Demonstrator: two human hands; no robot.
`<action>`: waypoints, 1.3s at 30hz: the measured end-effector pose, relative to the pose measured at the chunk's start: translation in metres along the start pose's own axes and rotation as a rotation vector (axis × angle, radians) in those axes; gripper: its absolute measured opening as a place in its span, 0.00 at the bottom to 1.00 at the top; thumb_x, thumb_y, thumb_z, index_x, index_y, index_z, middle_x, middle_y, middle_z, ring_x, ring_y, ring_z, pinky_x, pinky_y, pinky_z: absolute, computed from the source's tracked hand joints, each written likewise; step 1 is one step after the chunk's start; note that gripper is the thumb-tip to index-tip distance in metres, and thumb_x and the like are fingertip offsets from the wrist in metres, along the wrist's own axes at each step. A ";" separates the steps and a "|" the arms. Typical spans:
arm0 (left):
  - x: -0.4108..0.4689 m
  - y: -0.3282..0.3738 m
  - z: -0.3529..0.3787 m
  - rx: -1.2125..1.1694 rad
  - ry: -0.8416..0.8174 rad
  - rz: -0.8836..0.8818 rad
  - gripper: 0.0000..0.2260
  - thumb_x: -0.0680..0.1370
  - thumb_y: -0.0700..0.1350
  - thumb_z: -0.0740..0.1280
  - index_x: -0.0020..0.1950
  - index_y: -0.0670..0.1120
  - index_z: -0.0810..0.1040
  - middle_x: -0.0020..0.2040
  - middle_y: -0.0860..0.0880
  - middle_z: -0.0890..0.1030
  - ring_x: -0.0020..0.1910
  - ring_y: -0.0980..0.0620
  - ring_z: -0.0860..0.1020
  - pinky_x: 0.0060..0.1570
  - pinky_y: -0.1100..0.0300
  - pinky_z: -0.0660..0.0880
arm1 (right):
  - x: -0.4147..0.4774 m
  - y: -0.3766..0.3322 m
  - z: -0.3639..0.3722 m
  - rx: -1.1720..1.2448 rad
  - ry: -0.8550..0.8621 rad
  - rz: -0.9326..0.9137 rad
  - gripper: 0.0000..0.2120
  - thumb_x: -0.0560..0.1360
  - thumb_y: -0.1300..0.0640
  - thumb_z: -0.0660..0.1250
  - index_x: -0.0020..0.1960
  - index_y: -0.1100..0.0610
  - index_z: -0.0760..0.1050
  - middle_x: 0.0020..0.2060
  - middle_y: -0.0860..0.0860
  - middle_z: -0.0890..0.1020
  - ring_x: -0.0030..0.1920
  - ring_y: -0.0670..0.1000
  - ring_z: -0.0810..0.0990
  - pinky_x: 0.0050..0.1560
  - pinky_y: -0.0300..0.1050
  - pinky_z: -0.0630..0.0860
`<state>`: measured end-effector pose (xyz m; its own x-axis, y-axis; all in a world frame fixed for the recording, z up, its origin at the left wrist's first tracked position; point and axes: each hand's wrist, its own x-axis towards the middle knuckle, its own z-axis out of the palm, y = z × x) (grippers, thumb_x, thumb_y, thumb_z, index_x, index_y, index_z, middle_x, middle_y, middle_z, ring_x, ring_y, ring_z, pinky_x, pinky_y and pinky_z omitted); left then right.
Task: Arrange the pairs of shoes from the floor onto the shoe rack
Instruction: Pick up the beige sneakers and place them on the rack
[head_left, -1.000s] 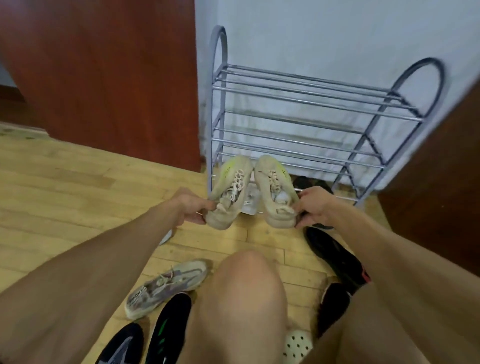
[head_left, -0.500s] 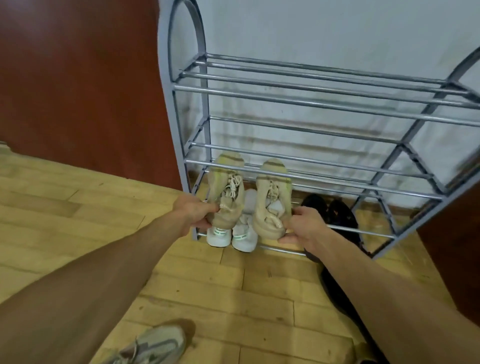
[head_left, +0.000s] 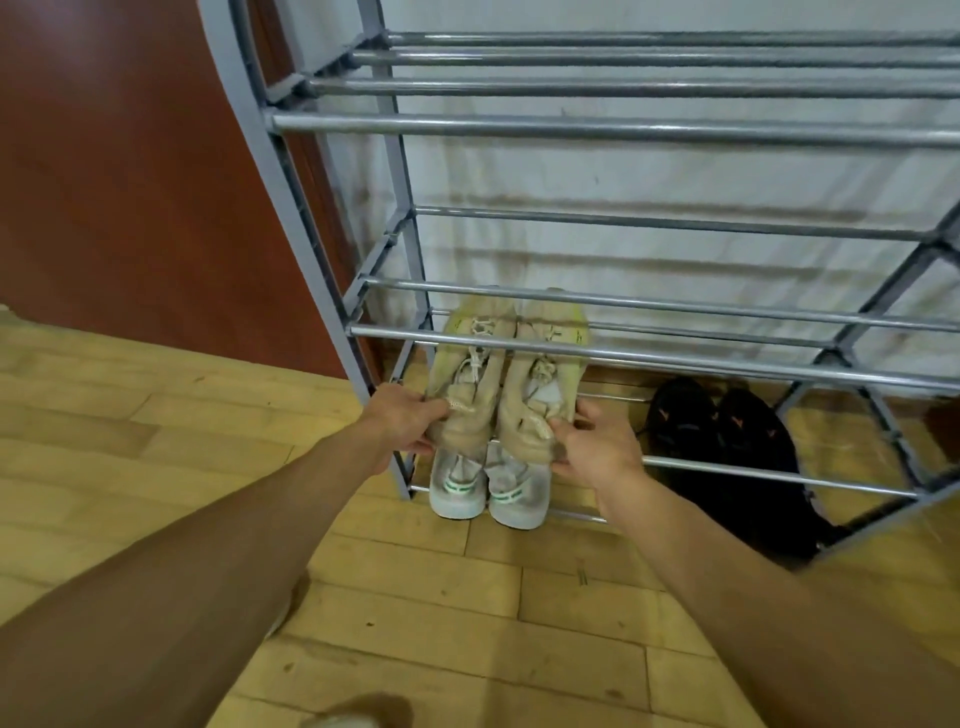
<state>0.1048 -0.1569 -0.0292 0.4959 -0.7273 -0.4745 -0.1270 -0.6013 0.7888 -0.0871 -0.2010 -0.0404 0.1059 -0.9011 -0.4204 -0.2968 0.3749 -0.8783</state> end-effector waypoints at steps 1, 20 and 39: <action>-0.002 0.000 0.001 0.009 -0.006 -0.008 0.07 0.76 0.43 0.68 0.45 0.39 0.78 0.37 0.46 0.79 0.33 0.51 0.79 0.28 0.64 0.79 | -0.001 0.003 0.002 -0.042 0.003 -0.015 0.10 0.77 0.55 0.65 0.39 0.43 0.74 0.50 0.52 0.84 0.51 0.56 0.83 0.53 0.57 0.81; -0.193 -0.072 -0.115 0.005 0.002 0.041 0.24 0.76 0.40 0.61 0.72 0.55 0.68 0.50 0.45 0.80 0.41 0.48 0.79 0.38 0.60 0.72 | -0.223 -0.073 0.042 -0.678 -0.401 -0.341 0.12 0.78 0.64 0.60 0.53 0.57 0.82 0.53 0.51 0.80 0.46 0.50 0.78 0.47 0.40 0.78; -0.239 -0.268 -0.149 0.537 -0.169 -0.192 0.15 0.77 0.45 0.64 0.61 0.41 0.78 0.65 0.43 0.76 0.62 0.44 0.75 0.60 0.54 0.73 | -0.303 0.033 0.123 -1.738 -0.865 -0.584 0.15 0.78 0.58 0.59 0.63 0.55 0.74 0.59 0.53 0.75 0.54 0.54 0.76 0.46 0.46 0.71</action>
<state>0.1487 0.2277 -0.0693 0.4149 -0.6049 -0.6797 -0.4875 -0.7785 0.3953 -0.0119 0.1115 0.0296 0.6872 -0.2950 -0.6639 -0.4258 -0.9040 -0.0390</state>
